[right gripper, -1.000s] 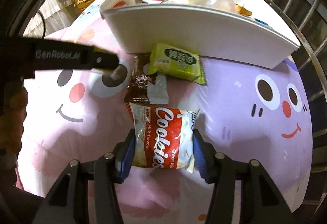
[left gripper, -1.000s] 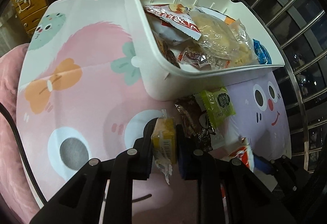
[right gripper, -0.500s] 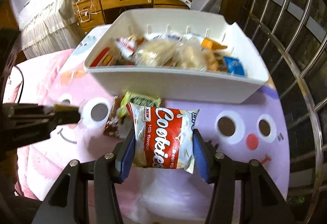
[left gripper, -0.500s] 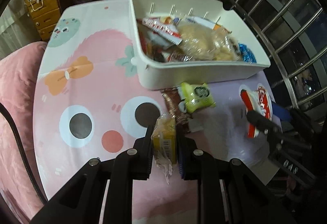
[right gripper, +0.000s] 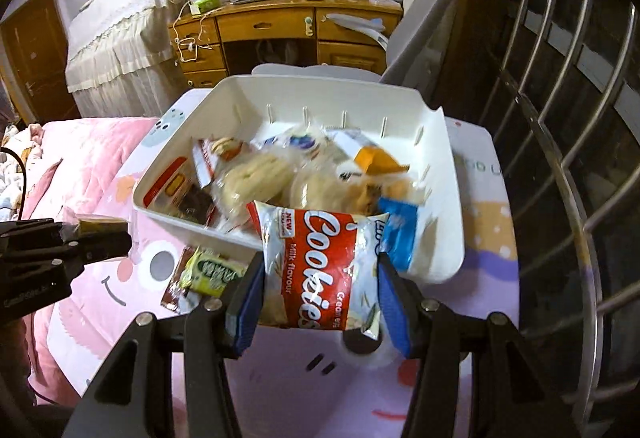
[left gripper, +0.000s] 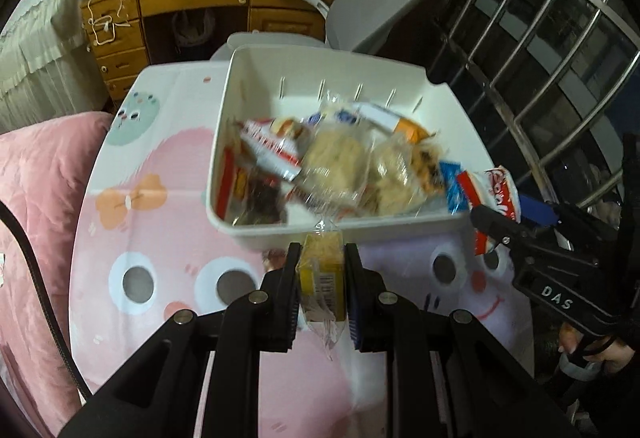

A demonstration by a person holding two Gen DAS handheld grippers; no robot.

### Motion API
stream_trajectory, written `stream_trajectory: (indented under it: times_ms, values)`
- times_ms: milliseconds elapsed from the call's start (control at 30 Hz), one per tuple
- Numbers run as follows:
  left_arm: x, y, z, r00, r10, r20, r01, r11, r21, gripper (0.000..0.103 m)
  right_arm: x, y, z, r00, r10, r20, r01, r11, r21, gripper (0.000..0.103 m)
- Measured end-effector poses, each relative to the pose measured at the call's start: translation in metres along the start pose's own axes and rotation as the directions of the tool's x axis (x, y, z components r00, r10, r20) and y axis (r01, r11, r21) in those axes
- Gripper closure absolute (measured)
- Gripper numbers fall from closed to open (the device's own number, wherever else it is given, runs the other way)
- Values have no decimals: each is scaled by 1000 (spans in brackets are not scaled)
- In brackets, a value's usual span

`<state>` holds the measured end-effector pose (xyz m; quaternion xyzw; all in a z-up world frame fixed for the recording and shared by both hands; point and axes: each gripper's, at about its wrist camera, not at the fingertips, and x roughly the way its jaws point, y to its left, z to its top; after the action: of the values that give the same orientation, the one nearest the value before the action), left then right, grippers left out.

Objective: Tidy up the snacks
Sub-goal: 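Carry both snacks into the white tray and open both tools, then move both tools back toward the green packet and brown-and-white bar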

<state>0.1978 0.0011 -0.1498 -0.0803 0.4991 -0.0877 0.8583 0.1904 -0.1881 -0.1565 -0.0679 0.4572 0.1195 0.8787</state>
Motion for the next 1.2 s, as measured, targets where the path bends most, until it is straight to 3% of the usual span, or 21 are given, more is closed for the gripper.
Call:
stream_trajectory:
  times_ms: [400,767,867,1000,1200]
  values:
    - [22,-37,61,998,22,58,-23,999,24,85,24,-50,32,998,55,15,-55,998,41,50]
    - [57,-48,95,999,14,48,-13,1000,-16,84,52,-73,45,998,65,3,-65,996,62,47]
    - [59,-48,99,999,15,33,-13,999,-42,68,57,-76,44,998,68,-10,-67,994,83,46]
    - [58,-47,98,999,39,14,-39,999,-31,56,62,-81,43,997,65,-31,-61,993,98,43]
    - [46,-41,94,998,64,7,-63,997,-37,48,56,-81,41,998,52,-34,-48,993,110,37]
